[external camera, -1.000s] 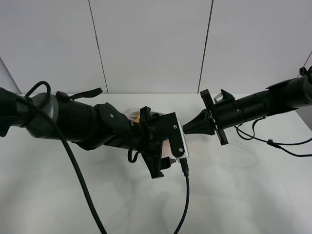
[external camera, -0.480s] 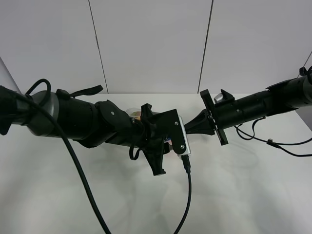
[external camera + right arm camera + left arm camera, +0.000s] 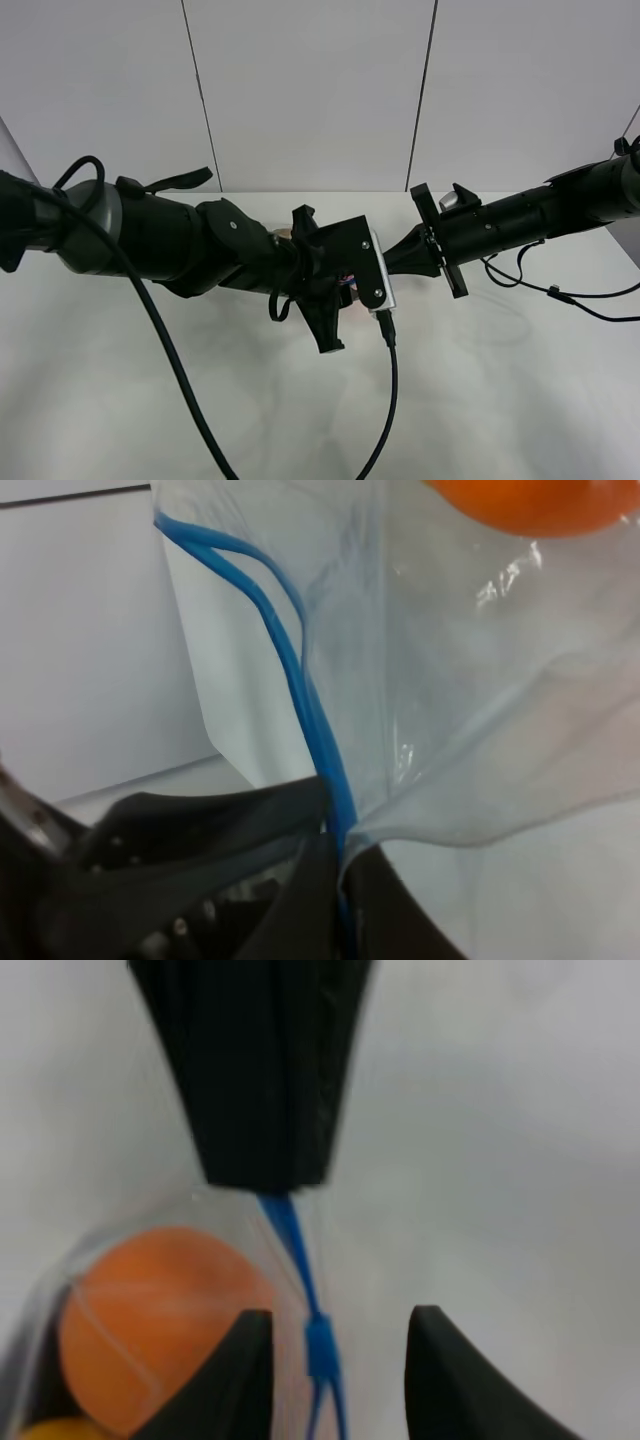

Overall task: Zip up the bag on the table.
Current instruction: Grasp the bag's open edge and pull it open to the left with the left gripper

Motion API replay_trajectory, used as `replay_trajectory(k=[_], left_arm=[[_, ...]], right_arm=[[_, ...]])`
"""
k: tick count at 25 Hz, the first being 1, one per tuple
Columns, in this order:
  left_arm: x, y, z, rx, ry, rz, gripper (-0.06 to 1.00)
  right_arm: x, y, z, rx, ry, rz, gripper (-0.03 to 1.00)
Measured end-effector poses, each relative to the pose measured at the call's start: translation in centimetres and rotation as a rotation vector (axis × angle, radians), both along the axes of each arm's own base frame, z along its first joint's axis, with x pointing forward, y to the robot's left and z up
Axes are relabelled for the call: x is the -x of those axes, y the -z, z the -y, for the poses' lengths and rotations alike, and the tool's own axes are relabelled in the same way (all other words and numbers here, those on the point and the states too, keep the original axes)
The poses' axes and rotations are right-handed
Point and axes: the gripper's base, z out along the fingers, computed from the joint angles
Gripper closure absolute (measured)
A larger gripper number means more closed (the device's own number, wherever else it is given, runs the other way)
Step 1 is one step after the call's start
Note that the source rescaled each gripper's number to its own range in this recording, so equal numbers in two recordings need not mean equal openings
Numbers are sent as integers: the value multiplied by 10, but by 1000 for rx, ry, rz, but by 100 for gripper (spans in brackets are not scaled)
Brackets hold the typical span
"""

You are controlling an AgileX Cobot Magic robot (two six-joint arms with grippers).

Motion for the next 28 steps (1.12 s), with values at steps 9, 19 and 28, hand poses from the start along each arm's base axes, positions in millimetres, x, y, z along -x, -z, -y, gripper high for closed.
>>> replay_trajectory(k=[9,19,28], left_arm=[[0,0,0,0,-1,0,61],[-3,14,1,-7,-35,-30,63],[-3,14,1,-7,-35,-30,63]], right_arm=[[0,0,0,1,1,0,97],[0,0,0,5,4,2,97],[-1,1,1,12,12,5,97]])
